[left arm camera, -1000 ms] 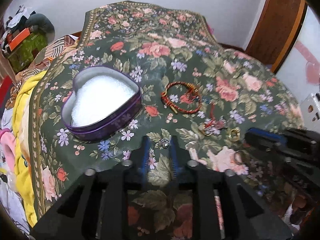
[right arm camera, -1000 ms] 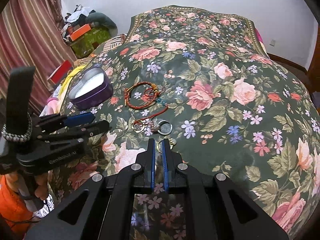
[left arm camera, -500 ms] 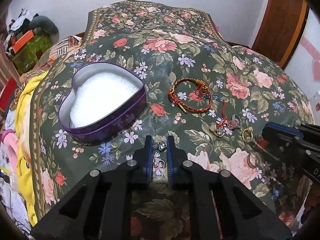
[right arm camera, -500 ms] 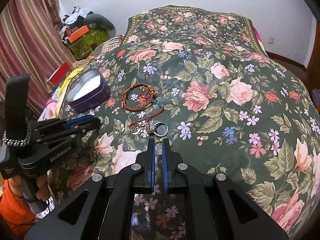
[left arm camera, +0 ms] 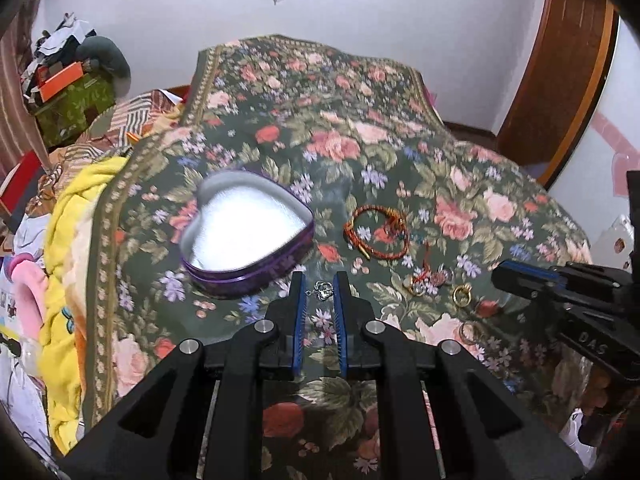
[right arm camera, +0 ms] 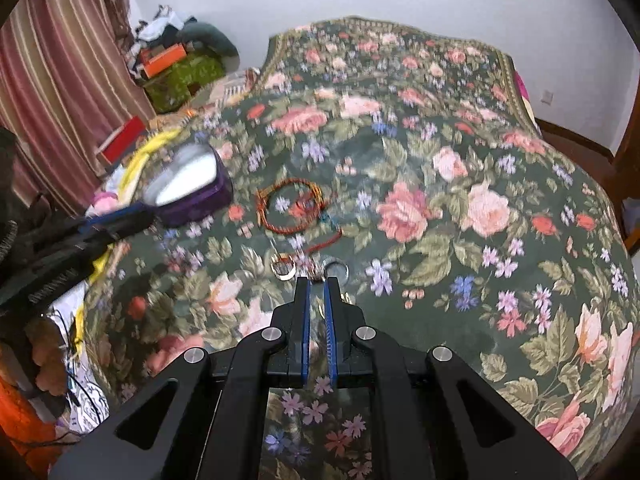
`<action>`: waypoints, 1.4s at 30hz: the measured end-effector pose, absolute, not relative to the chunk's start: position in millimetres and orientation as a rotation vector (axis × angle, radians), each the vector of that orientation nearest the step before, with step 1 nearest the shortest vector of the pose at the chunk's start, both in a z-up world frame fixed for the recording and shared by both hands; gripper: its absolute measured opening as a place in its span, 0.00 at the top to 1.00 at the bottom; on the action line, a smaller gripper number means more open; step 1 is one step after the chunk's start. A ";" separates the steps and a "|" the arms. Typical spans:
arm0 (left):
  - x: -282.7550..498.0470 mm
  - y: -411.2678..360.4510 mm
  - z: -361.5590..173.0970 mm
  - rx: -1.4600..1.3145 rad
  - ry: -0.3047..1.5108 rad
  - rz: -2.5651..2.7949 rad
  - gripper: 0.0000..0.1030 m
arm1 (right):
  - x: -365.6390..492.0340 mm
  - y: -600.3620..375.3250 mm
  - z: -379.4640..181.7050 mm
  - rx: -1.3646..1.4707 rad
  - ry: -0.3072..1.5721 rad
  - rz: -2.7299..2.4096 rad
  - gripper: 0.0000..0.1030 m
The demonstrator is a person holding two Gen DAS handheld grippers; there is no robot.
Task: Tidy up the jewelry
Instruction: 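Close right tool on the gold ring while left tool grasps the small silver ring, then carry both rings over the heart tin and open both tools to drop them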
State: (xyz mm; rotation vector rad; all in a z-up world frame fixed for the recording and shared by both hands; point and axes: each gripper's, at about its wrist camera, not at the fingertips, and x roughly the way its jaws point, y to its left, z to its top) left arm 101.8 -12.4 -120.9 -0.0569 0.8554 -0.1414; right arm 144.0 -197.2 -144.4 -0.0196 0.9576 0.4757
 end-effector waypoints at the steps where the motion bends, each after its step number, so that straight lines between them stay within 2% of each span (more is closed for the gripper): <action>1: 100.2 -11.2 -118.6 -0.058 0.849 -0.140 0.88 | 144.7 -197.2 -148.4 -0.028 0.971 0.465 0.89; 2: 98.5 -9.5 -116.3 -0.060 0.843 -0.137 0.88 | 144.6 -197.2 -151.0 -0.035 0.982 0.457 0.80; 4: 95.6 -7.2 -114.1 -0.064 0.836 -0.136 0.88 | 145.2 -198.3 -158.5 -0.054 1.003 0.434 0.70; 5: 93.4 -6.2 -114.0 -0.066 0.834 -0.135 0.88 | 144.9 -199.4 -159.8 -0.058 1.006 0.428 0.69; 20: 89.2 0.4 -128.5 -0.096 0.862 -0.131 0.88 | 157.6 -185.1 -178.6 -0.154 1.026 0.420 0.70; 23: 89.2 0.5 -128.7 -0.097 0.862 -0.132 0.88 | 155.9 -185.2 -179.3 -0.154 1.020 0.422 0.78; 29: 87.9 0.0 -128.8 -0.101 0.860 -0.136 0.88 | 157.1 -188.2 -176.0 -0.114 1.028 0.424 0.78; 42: 85.8 14.0 -104.0 -0.119 0.790 -0.113 0.88 | 160.2 -164.2 -116.7 -0.089 0.866 0.504 0.78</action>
